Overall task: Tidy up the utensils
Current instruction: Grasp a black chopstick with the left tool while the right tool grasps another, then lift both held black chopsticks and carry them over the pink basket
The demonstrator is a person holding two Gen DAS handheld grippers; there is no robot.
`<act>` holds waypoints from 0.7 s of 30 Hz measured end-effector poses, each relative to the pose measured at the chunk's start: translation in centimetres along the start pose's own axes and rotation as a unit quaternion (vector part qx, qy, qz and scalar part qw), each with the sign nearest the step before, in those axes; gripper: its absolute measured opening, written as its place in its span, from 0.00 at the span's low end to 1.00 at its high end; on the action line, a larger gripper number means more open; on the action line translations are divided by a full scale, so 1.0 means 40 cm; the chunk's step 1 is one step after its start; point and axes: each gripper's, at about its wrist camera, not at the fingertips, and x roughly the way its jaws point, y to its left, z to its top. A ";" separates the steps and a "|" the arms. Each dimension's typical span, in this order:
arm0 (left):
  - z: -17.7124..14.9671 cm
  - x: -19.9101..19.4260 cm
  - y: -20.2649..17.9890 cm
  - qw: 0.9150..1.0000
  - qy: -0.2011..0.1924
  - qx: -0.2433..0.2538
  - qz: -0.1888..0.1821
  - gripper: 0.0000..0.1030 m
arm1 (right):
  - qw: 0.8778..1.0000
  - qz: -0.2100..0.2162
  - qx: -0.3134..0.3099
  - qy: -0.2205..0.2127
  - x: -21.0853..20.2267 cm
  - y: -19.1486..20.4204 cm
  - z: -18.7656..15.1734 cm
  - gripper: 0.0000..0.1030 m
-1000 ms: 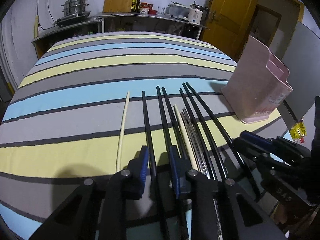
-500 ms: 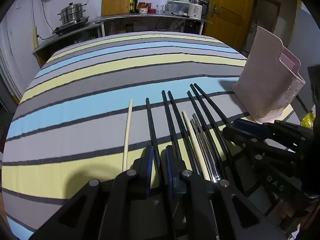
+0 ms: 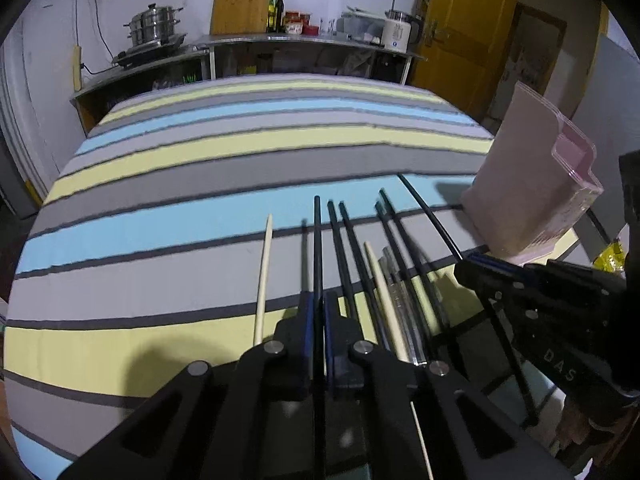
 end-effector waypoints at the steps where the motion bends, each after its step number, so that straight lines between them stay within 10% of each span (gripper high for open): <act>1: 0.003 -0.017 0.000 1.000 -0.006 -0.001 -0.004 0.06 | 1.000 0.001 0.000 -0.003 -0.009 0.003 0.000 0.06; 21: 0.042 -0.317 -0.030 0.993 -0.099 0.026 -0.057 0.05 | 0.994 0.022 0.021 -0.105 -0.300 -0.012 -0.012 0.06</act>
